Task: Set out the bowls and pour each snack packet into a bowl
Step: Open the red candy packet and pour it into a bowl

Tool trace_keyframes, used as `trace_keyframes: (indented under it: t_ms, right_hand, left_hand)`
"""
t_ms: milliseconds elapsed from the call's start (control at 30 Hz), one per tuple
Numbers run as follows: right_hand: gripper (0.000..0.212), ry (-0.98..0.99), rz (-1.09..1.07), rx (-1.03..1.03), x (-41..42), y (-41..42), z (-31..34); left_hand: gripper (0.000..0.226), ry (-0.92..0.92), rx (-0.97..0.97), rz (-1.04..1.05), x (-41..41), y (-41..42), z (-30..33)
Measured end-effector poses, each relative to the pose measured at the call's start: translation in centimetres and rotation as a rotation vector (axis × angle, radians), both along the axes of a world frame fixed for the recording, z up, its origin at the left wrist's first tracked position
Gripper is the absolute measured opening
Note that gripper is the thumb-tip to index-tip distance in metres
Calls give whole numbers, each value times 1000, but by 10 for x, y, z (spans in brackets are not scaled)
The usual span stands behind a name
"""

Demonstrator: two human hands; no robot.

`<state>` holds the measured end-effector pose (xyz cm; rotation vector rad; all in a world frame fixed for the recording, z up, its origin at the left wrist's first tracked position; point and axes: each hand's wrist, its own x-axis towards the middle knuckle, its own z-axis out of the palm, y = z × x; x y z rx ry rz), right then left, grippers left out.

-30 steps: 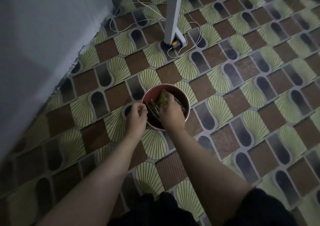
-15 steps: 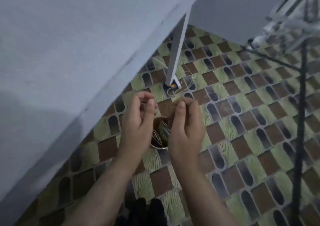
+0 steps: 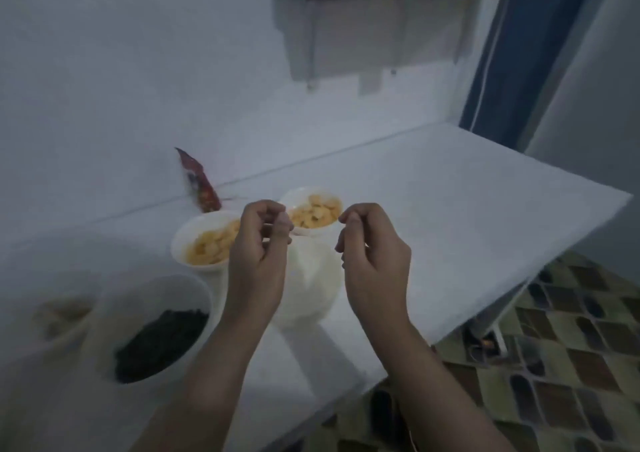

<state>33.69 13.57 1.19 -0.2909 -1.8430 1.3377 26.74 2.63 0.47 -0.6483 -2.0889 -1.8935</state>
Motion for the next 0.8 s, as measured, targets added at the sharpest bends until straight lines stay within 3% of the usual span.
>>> trace_keyframes:
  t_ms: [167, 300, 500, 633, 800]
  right_hand:
    - [17, 10, 139, 59, -95, -48, 10]
    - [18, -66, 220, 128, -172, -74, -6]
    - [17, -286, 314, 109, -281, -92, -37]
    - [40, -464, 428, 279, -338, -95, -66]
    - [15, -353, 239, 305, -381, -88, -81]
  left_hand:
    - [6, -65, -43, 262, -73, -64, 3]
    - [10, -220, -46, 343, -138, -102, -18]
    - [19, -440, -35, 282, -246, -134, -42]
    - [30, -583, -83, 184, -312, -134, -54]
    - [48, -631, -165, 127, -364, -115, -70]
